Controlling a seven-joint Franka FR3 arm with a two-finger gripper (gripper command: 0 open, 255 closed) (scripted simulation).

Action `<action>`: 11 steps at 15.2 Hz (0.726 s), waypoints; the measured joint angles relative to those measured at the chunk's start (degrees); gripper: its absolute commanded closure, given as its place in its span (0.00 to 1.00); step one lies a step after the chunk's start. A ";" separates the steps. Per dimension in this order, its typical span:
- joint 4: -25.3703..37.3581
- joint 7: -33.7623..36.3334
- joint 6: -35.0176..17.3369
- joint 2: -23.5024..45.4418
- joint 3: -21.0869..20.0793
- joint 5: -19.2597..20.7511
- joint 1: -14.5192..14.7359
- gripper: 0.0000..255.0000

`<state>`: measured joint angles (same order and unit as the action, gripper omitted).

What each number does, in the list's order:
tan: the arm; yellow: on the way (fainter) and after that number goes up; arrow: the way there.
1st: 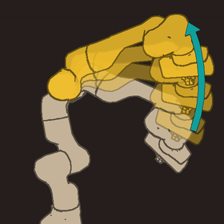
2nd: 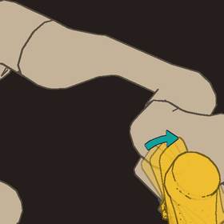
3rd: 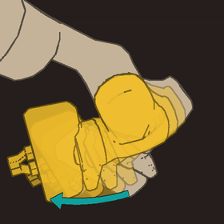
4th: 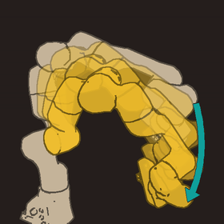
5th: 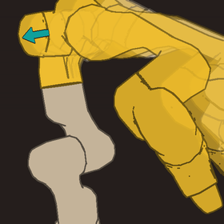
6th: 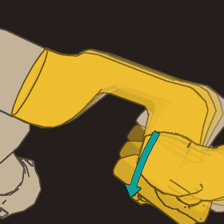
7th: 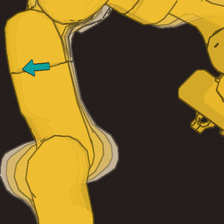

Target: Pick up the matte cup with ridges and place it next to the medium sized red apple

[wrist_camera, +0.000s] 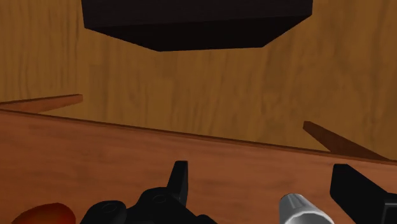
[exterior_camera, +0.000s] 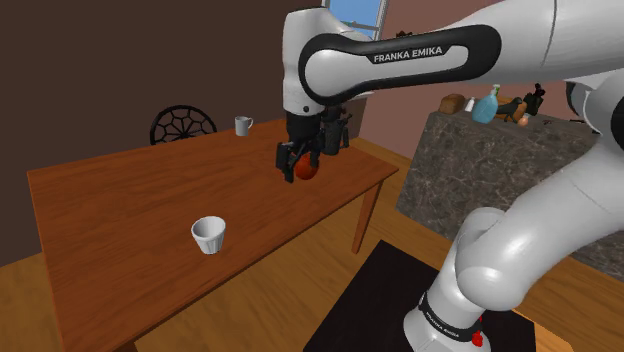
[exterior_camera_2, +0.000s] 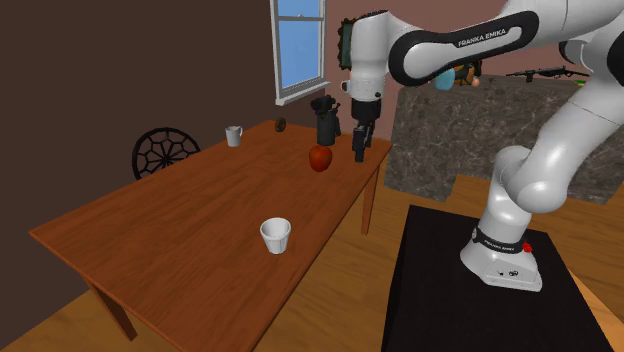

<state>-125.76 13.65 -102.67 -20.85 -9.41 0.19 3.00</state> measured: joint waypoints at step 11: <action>13.54 7.48 -7.06 23.98 -4.97 5.92 1.98 0.00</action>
<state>-112.23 21.13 -109.72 3.13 -14.37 6.12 4.98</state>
